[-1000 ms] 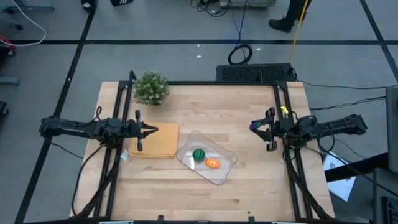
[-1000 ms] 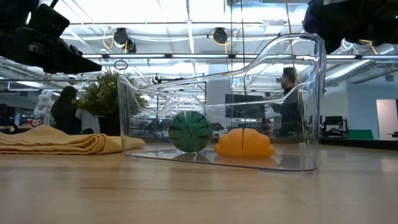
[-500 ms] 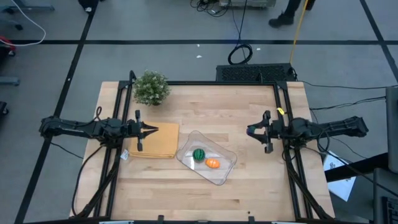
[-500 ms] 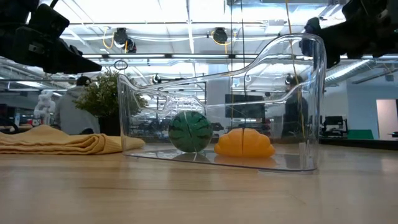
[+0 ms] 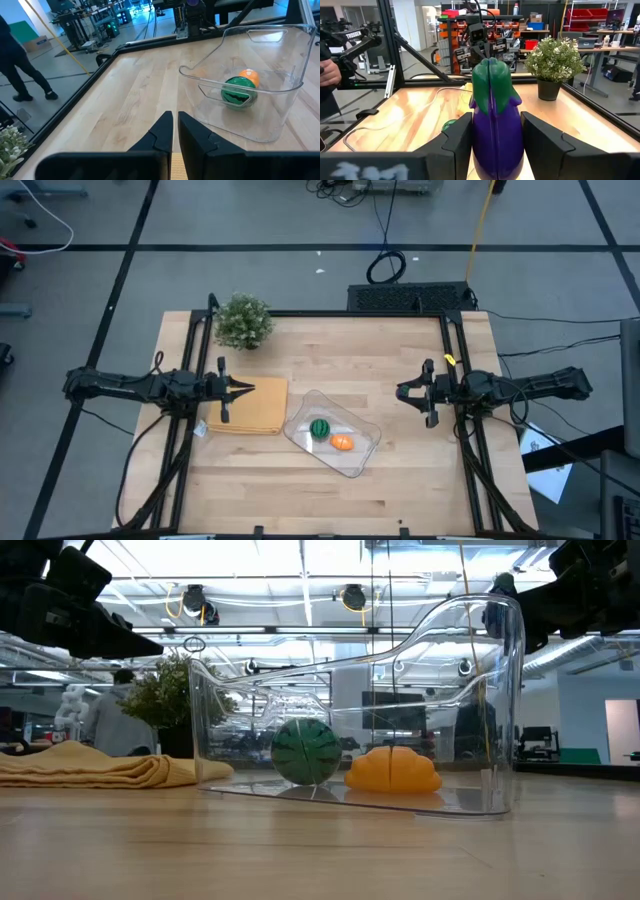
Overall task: Pick and placing Produce into tupperware
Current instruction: Put the purple eggplant into the transparent bin
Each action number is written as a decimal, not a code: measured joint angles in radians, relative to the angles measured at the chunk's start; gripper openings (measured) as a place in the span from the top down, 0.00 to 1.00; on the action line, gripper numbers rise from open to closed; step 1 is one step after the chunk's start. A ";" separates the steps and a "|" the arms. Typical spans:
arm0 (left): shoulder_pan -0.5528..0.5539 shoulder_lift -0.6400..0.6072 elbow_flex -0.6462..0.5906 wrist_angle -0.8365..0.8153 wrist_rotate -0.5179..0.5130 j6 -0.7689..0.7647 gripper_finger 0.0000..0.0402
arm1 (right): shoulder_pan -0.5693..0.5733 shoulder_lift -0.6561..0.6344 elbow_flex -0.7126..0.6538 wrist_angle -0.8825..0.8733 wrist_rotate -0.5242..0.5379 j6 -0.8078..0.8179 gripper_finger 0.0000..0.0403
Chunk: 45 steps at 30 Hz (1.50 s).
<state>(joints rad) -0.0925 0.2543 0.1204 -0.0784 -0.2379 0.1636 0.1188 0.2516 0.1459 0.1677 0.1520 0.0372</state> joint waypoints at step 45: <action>0.000 0.000 0.000 -0.001 0.000 -0.008 0.92 | 0.014 0.931 0.609 -0.087 -0.169 0.238 0.64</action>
<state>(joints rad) -0.0925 0.2546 0.1204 -0.0792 -0.2379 0.1555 0.1329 1.1829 0.7553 0.0809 -0.0165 0.2751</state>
